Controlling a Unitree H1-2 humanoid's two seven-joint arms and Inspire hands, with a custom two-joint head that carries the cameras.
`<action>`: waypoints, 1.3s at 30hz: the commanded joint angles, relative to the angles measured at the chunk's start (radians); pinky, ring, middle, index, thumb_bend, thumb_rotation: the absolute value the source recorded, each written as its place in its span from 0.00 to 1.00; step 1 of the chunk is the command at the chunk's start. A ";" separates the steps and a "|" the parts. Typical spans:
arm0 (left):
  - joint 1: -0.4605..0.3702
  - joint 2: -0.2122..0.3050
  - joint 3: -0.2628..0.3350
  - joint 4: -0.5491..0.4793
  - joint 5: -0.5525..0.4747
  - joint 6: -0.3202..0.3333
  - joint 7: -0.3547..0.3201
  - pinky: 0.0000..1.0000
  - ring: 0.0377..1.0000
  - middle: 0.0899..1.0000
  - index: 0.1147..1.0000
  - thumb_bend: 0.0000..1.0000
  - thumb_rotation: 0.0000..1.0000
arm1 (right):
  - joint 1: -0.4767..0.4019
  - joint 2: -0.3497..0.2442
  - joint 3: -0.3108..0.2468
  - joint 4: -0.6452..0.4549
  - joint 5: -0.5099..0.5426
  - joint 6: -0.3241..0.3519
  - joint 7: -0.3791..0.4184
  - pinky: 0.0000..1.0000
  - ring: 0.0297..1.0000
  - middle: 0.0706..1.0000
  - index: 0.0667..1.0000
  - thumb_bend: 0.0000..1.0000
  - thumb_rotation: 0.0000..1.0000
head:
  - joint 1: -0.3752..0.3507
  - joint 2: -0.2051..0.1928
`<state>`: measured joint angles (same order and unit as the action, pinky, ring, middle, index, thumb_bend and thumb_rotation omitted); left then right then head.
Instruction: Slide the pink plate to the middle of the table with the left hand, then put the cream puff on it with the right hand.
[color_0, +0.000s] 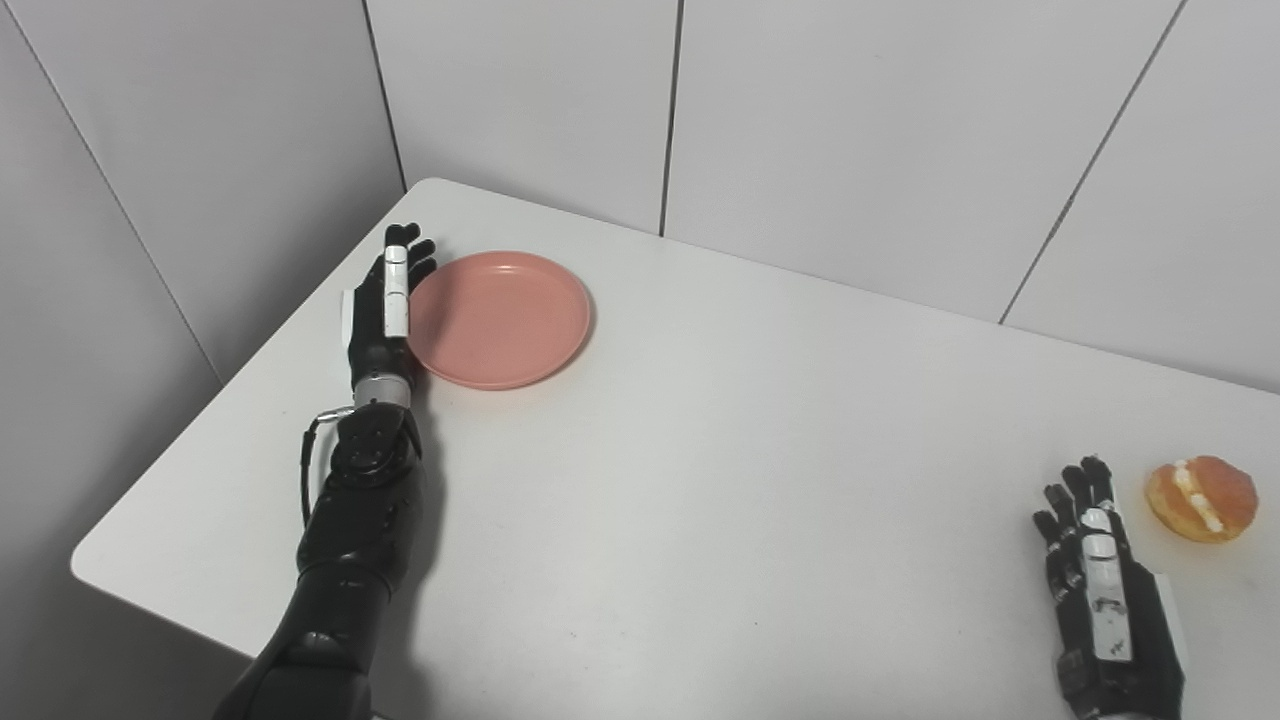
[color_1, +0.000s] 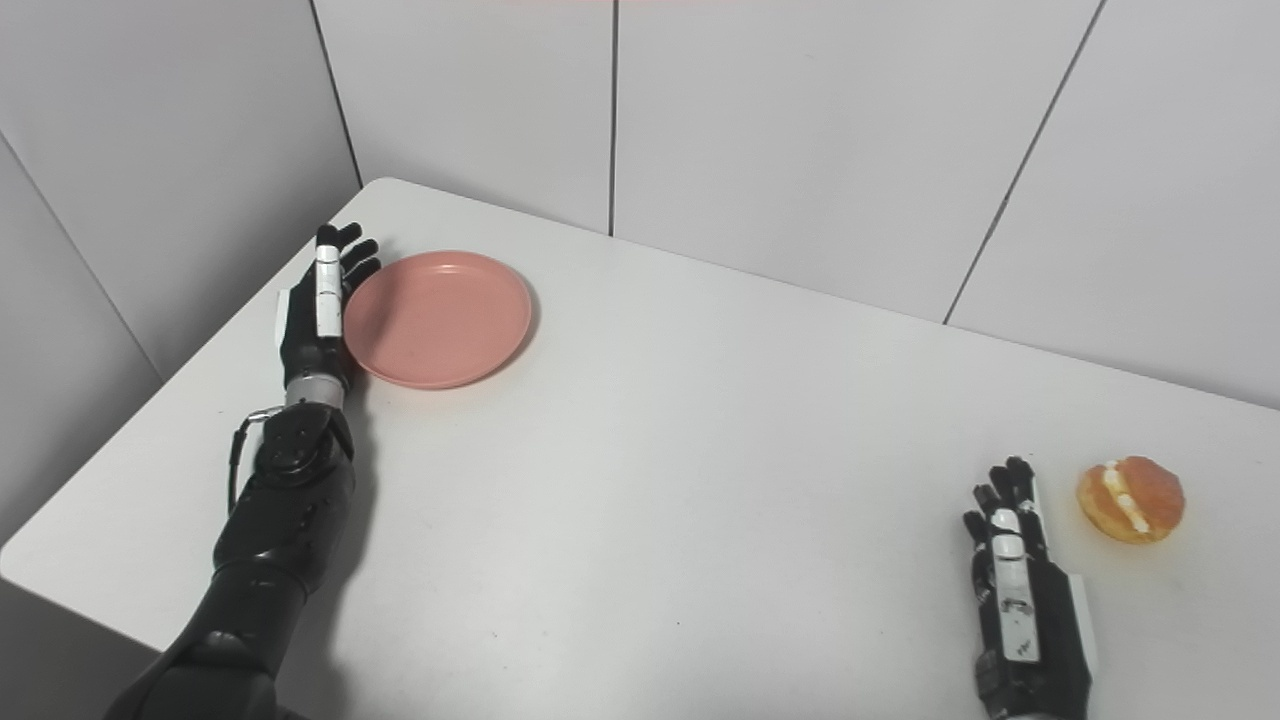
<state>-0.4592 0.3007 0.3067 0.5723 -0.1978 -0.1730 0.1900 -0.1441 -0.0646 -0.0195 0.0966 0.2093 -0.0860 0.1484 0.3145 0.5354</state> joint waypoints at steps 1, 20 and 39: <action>-0.006 -0.017 -0.031 -0.028 0.020 0.007 -0.031 0.86 0.84 0.80 0.78 0.74 1.00 | -0.004 0.004 -0.005 -0.020 0.012 -0.007 0.009 1.00 1.00 1.00 1.00 0.57 0.82 | 0.001 0.001; 0.014 -0.071 -0.067 -0.158 -0.010 0.128 -0.071 0.86 0.83 0.79 0.78 0.75 1.00 | -0.006 -0.002 -0.001 -0.020 -0.002 -0.014 0.008 1.00 1.00 1.00 1.00 0.54 0.84 | -0.003 0.003; 0.036 -0.110 -0.129 -0.247 0.024 0.199 -0.101 0.89 0.85 0.80 0.79 0.72 1.00 | -0.006 0.001 -0.006 -0.023 0.001 -0.003 0.007 1.00 1.00 1.00 1.00 0.58 0.84 | -0.012 0.010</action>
<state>-0.4106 0.2018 0.2000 0.3470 -0.1875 0.0200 0.1254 -0.1440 -0.0644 -0.0181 0.0950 0.1961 -0.0858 0.1477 0.3023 0.5445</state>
